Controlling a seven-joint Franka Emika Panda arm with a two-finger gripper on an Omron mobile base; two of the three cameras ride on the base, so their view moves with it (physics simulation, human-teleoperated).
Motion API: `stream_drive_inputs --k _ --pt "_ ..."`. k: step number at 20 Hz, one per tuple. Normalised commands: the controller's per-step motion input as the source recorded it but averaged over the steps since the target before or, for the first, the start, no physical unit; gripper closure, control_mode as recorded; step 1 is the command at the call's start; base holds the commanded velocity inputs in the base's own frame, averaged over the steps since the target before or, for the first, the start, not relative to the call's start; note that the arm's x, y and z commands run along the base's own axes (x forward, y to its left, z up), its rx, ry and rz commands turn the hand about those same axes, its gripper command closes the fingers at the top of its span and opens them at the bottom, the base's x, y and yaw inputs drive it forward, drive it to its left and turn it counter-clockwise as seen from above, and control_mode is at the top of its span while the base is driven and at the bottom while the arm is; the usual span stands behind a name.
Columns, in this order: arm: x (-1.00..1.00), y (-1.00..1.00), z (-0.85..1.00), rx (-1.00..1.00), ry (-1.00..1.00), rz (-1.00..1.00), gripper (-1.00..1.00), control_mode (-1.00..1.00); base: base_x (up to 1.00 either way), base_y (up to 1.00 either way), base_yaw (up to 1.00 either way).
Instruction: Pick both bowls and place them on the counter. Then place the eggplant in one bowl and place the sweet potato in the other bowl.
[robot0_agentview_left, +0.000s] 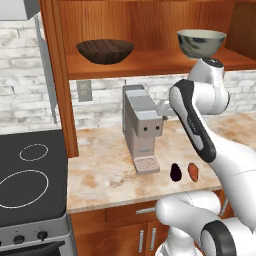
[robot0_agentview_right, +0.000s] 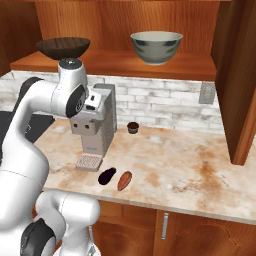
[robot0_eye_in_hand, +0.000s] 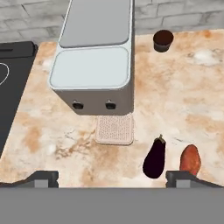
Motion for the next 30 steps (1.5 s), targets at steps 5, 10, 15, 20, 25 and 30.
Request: stream_drive_inputs --k 5,10,15,20,25,30 --pt "-0.03 0.33 0.33 0.25 0.02 -0.23 -1.0 -1.0 0.0 0.0 0.0" --pt "-0.07 0.36 0.39 0.23 0.14 -0.28 -1.0 -1.0 0.0 0.0 0.0" --pt "-0.01 0.28 0.44 0.17 0.07 -0.18 -1.0 -1.0 0.0 0.0 0.0" --pt "0.0 0.22 0.46 0.19 0.07 -0.13 -1.0 -1.0 0.0 0.0 0.0" --pt "0.09 0.15 0.4 0.19 0.04 -0.11 -1.0 -1.0 0.0 0.0 0.0" --pt "0.21 0.12 0.28 0.17 0.01 -0.12 -1.0 -1.0 0.0 0.0 0.0"
